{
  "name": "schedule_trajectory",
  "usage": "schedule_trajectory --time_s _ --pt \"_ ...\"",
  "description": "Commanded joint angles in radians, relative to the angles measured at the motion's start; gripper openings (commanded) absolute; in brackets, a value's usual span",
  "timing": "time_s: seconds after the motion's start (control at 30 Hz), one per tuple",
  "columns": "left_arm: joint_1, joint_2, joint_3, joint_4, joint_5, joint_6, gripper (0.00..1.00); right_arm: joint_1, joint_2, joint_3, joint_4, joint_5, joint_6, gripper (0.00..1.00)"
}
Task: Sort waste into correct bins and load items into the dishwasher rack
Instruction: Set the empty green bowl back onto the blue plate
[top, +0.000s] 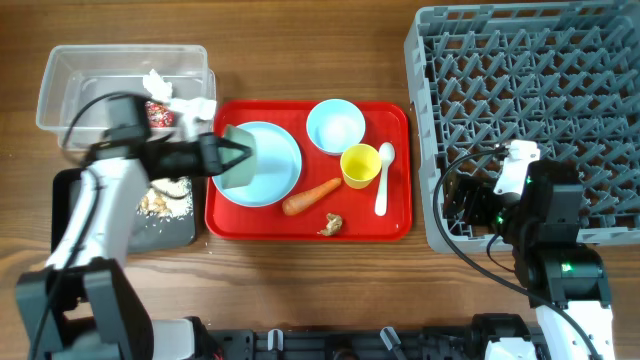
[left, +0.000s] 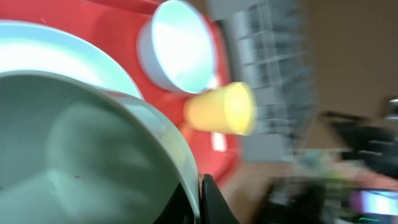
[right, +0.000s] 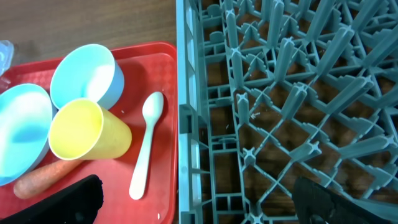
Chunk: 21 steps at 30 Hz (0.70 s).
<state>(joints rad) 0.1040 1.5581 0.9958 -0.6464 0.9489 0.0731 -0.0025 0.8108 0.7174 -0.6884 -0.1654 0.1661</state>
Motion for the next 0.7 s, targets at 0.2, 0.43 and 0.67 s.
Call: schedule_trajectory --time_s 0.2,0.43,0.67 --pt "-0.413 -0.011 0.001 0.148 -0.782 -0.172 0.09 0.005 0.004 0.027 0.006 -0.017 -0.006 1.0" --pt "-0.474 0.009 0.001 0.15 -0.88 -0.195 0.32 0.005 0.004 0.027 -0.005 -0.017 -0.006 1.0" --pt "-0.475 -0.032 0.002 0.188 -0.754 -0.265 0.4 0.005 0.004 0.027 -0.005 -0.016 -0.006 1.0"
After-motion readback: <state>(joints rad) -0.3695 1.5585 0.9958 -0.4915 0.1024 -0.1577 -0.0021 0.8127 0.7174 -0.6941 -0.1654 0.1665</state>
